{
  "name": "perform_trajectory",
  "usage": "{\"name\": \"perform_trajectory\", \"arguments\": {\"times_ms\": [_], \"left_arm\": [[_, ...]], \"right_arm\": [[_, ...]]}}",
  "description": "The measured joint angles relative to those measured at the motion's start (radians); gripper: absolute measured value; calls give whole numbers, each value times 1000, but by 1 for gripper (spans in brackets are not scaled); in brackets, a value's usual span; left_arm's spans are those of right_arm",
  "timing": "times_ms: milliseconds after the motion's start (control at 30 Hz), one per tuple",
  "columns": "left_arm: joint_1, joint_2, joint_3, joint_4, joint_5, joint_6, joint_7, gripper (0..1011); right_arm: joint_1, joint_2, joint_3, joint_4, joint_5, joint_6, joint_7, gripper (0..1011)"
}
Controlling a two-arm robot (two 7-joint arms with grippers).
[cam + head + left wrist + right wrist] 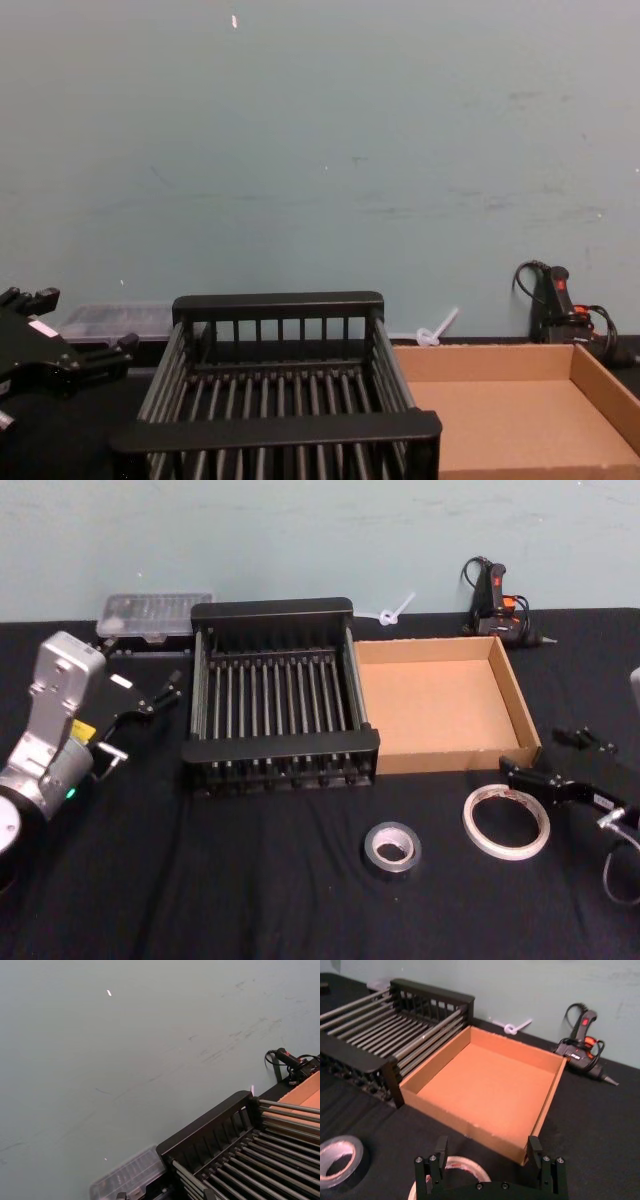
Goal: Pick up the white tape and place it into the black box , Pick up the silver tape and place it into the brown box.
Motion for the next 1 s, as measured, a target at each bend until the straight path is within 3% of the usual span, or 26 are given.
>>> {"name": "perform_trajectory", "arguments": {"times_ms": [1000], "left_arm": [[0,0,0,0,0,0,0,1001]], "right_arm": [[11,-49,-9,62,-54,107,73,1002]]}}
